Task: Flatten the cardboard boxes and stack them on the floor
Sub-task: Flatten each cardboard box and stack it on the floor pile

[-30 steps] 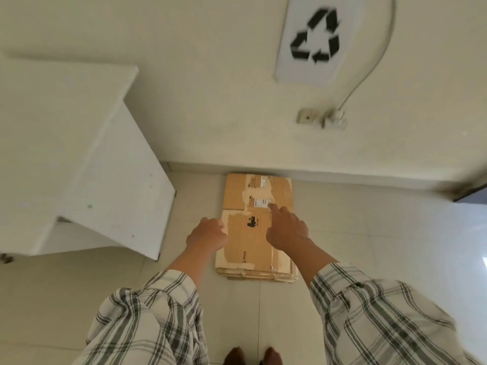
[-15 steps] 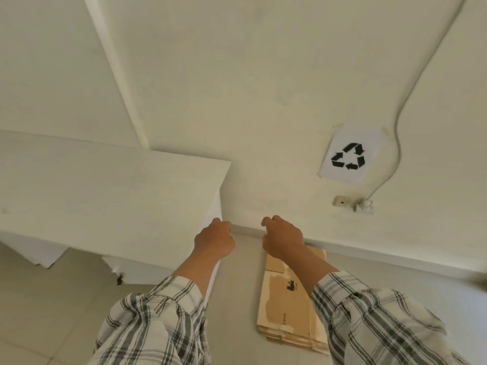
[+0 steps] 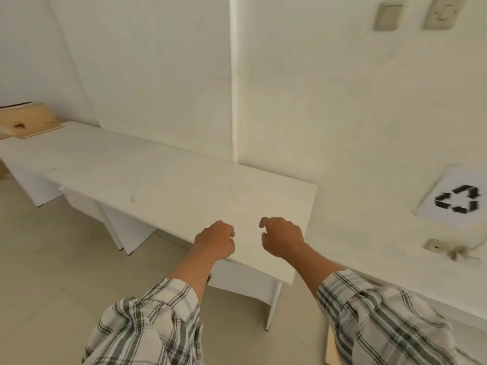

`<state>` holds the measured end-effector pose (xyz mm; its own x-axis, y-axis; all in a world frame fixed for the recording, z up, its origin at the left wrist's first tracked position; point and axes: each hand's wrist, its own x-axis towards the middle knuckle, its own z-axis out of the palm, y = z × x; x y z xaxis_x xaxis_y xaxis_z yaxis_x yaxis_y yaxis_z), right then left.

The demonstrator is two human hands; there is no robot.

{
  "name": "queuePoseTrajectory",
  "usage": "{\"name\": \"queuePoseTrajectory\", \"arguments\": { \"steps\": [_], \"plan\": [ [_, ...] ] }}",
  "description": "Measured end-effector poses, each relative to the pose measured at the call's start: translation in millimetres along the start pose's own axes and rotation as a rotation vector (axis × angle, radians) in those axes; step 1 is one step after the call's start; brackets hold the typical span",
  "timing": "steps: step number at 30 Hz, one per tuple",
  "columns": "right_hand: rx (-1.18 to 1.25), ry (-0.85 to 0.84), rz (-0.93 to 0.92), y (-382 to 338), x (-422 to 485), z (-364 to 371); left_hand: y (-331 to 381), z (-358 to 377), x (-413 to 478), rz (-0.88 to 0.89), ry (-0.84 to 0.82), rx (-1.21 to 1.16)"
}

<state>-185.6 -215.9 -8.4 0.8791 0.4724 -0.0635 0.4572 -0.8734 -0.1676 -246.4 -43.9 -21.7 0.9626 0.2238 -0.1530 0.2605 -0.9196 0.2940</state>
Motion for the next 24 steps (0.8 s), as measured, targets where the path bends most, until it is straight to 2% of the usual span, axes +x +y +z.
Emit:
{"name": "queuePoseTrajectory", "arguments": {
  "steps": [17, 24],
  "plan": [
    [0.037, -0.014, -0.263, -339.5, 307.3, 25.9, -348.8, -159.1, 157.7, -0.232, 0.133, -0.058],
    [0.051, -0.068, -0.324, -479.9, 408.2, 66.1, -510.9, -196.0, 214.2, -0.293, 0.132, -0.091]
  ]
}}
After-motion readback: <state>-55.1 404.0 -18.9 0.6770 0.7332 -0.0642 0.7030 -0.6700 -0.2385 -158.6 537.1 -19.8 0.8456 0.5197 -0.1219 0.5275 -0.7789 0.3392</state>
